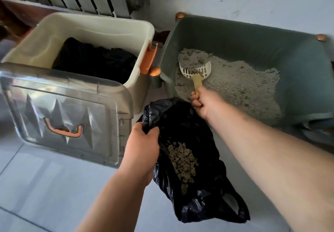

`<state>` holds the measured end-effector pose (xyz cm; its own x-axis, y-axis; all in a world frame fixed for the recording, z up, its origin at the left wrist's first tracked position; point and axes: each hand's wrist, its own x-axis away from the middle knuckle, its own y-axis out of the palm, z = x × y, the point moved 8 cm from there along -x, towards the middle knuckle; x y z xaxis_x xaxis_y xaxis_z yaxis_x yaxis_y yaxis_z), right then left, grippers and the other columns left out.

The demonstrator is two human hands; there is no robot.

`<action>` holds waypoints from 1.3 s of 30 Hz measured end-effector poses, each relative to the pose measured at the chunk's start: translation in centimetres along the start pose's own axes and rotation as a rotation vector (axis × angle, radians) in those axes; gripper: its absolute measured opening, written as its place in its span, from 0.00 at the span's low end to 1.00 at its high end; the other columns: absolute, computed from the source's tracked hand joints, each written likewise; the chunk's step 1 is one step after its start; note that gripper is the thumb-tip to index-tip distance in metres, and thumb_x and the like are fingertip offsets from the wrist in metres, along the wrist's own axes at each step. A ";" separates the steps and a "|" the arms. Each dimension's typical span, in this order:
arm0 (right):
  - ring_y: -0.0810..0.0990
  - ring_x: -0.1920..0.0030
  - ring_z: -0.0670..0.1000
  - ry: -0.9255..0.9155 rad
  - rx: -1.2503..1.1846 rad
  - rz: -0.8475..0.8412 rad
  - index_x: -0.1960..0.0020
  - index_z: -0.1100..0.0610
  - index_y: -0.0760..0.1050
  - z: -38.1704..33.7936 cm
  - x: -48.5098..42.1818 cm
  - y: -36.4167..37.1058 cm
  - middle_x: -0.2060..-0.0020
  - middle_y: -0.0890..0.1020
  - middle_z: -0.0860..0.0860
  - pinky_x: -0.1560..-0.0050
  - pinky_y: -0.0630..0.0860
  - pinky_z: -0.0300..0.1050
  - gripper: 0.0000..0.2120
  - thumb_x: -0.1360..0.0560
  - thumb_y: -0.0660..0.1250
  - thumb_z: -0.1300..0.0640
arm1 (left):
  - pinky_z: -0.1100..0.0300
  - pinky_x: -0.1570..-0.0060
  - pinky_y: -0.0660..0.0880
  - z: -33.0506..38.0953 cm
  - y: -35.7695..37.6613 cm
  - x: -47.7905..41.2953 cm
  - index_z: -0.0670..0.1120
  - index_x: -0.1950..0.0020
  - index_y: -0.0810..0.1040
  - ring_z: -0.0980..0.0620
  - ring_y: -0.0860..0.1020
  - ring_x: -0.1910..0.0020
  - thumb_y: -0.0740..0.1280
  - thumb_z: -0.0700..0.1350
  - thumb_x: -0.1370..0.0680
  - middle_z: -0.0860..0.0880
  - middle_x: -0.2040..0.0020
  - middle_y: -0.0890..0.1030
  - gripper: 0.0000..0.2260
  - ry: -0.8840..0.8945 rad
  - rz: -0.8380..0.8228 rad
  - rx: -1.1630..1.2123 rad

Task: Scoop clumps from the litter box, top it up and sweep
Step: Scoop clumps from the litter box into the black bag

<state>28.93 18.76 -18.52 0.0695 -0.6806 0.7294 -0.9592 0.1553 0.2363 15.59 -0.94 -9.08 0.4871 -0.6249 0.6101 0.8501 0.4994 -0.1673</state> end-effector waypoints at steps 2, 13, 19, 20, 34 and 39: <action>0.64 0.84 0.40 -0.004 -0.038 -0.013 0.58 0.58 0.67 0.3 -0.2 0.0 0.68 0.70 0.51 0.87 0.53 0.32 0.09 0.19 0.57 0.59 | 0.51 0.56 0.80 0.0 -0.2 -0.2 0.47 0.48 0.76 0.45 0.82 0.58 0.62 0.42 0.18 0.37 0.51 0.84 0.04 -0.005 0.006 -0.005; 0.66 0.82 0.40 -0.062 -0.106 -0.038 0.56 0.59 0.70 -0.6 0.8 -1.4 0.67 0.72 0.51 0.86 0.54 0.31 0.06 0.20 0.61 0.59 | 0.40 0.45 0.79 0.0 -0.4 -0.9 0.47 0.46 0.77 0.37 0.83 0.49 0.63 0.42 0.18 0.38 0.50 0.84 0.04 -0.026 0.022 -0.016; 0.66 0.80 0.40 -0.074 -0.105 -0.070 0.54 0.58 0.71 -0.8 1.9 -2.7 0.66 0.73 0.50 0.85 0.55 0.31 0.04 0.21 0.62 0.59 | 0.39 0.44 0.79 -0.2 -0.8 -0.8 0.48 0.46 0.77 0.35 0.83 0.47 0.63 0.43 0.18 0.37 0.48 0.84 0.05 -0.020 0.043 -0.021; 0.66 0.80 0.40 -0.068 -0.123 -0.079 0.54 0.58 0.71 -0.6 2.1 -3.2 0.66 0.73 0.50 0.85 0.55 0.31 0.05 0.21 0.62 0.58 | 0.39 0.44 0.79 -0.2 -0.9 -0.8 0.48 0.46 0.78 0.36 0.83 0.47 0.63 0.43 0.18 0.38 0.49 0.84 0.05 -0.020 0.044 -0.019; 0.66 0.78 0.40 -0.143 -0.049 -0.036 0.53 0.56 0.73 -3.2 6.4 -7.2 0.66 0.74 0.49 0.85 0.55 0.31 0.03 0.22 0.63 0.58 | 0.52 0.54 0.80 0.1 -1.3 -0.1 0.45 0.42 0.76 0.45 0.83 0.51 0.61 0.40 0.17 0.44 0.49 0.84 0.06 0.017 0.041 -0.001; 0.65 0.79 0.40 -0.123 -0.034 -0.047 0.54 0.55 0.73 -3.1 7.6 -9.0 0.66 0.73 0.50 0.86 0.54 0.31 0.03 0.22 0.63 0.58 | 0.44 0.47 0.80 -0.2 -1.3 0.1 0.47 0.47 0.75 0.40 0.83 0.49 0.62 0.40 0.18 0.40 0.48 0.84 0.04 0.018 0.054 -0.025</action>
<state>38.89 14.46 -13.11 0.0777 -0.7702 0.6331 -0.9457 0.1442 0.2914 14.56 -1.78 -8.91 0.5354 -0.6084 0.5859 0.8274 0.5173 -0.2189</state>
